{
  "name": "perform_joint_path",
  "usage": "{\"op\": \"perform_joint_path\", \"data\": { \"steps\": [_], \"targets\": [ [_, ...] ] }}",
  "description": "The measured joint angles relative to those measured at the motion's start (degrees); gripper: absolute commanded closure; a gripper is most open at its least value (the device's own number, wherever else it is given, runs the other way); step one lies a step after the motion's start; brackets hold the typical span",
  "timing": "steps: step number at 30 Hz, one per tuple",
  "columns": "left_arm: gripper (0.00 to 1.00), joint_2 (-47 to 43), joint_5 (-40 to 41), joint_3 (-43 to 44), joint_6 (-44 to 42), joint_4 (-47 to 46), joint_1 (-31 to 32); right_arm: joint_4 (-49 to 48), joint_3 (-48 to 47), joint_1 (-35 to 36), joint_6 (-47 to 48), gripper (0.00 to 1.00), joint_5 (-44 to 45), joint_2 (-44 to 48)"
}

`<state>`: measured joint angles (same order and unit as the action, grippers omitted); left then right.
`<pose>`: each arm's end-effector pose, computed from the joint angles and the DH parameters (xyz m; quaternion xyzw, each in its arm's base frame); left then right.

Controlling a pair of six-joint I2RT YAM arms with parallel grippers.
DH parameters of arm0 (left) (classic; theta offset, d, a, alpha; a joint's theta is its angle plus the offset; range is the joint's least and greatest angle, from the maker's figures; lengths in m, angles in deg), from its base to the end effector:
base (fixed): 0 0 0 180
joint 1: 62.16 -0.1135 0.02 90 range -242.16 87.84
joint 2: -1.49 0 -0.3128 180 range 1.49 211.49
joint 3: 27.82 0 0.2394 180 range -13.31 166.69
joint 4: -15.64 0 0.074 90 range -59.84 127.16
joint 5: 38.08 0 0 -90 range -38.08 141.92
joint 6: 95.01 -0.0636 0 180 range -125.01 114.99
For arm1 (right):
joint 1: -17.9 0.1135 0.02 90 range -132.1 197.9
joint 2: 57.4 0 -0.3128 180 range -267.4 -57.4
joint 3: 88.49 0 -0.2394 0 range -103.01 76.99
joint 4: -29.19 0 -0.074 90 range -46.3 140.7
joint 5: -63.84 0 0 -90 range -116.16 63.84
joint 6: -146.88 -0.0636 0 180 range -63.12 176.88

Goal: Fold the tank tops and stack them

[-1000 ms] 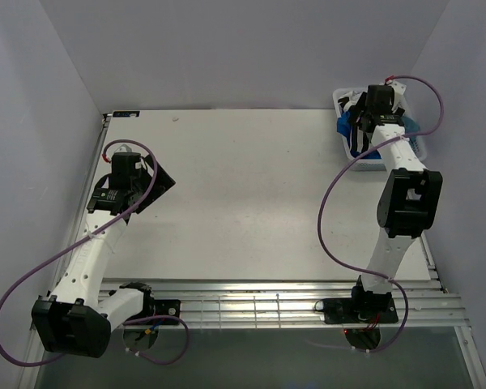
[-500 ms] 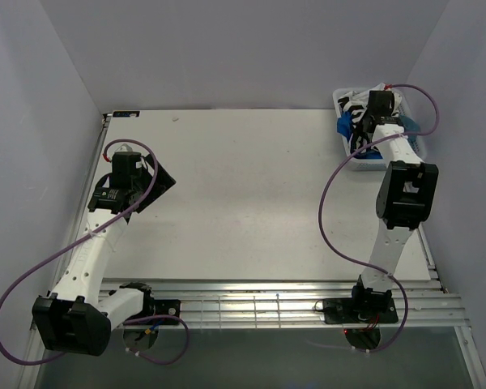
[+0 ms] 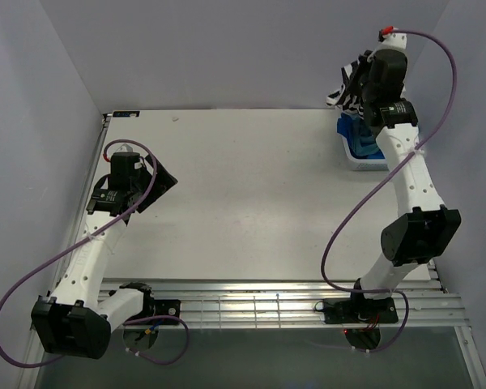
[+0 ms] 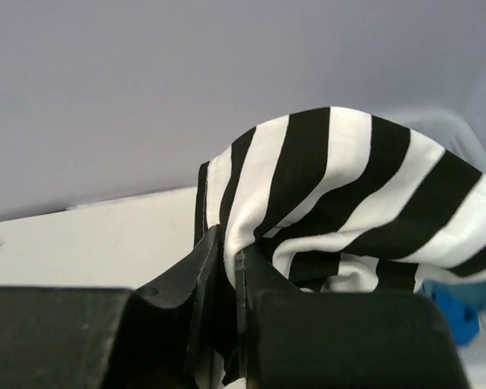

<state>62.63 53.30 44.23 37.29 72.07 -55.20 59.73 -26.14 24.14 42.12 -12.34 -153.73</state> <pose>0.1992 -0.0228 0.3346 -0.2853 0.8805 -0.1476 0.3487 0.4107 0.0296 0.4897 0.1339 0.7482 0.0271 0.6492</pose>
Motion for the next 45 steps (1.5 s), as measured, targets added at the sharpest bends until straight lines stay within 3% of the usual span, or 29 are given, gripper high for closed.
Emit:
{"op": "perform_joint_path", "data": {
  "steps": [3,9,14,16,18,20,24,29,37,45],
  "targets": [
    [0.02,-0.4,-1.3,0.0,0.2,0.0,0.0,0.4,-7.7,4.0,6.8,0.92,-7.6,1.0],
    [0.02,-1.9,-1.9,0.5,0.6,0.6,0.0,8.3,-9.4,16.2,24.3,0.92,-24.5,6.6],
    [0.02,-2.6,-0.9,2.7,0.9,2.0,0.0,13.5,3.8,26.3,34.6,0.88,-36.3,14.5],
    [0.02,-2.9,-0.7,2.9,1.2,2.4,0.0,13.8,14.2,26.0,34.7,0.62,-36.0,19.6],
    [0.02,-3.2,-0.5,2.9,1.4,3.3,0.0,13.0,26.0,25.3,33.4,0.14,-32.0,25.2],
    [0.02,-3.5,-0.3,2.8,1.7,4.1,0.0,12.4,36.4,24.5,31.3,0.04,-26.4,29.2],
    [0.02,-4.0,-0.2,1.4,2.2,5.3,0.0,13.7,49.7,23.3,25.1,0.10,-16.6,31.9],
    [0.02,-4.9,-1.3,-4.5,3.2,7.2,0.0,14.0,53.3,23.1,17.5,0.10,-12.7,34.8],
    [0.02,-5.9,-5.6,-13.5,5.7,11.3,0.0,8.7,59.1,23.1,7.3,0.10,-14.8,43.5],
    [0.02,-1.6,-3.5,-20.1,12.6,14.9,0.0,4.9,65.6,23.9,1.9,0.10,-21.8,42.7]
  ]
}}
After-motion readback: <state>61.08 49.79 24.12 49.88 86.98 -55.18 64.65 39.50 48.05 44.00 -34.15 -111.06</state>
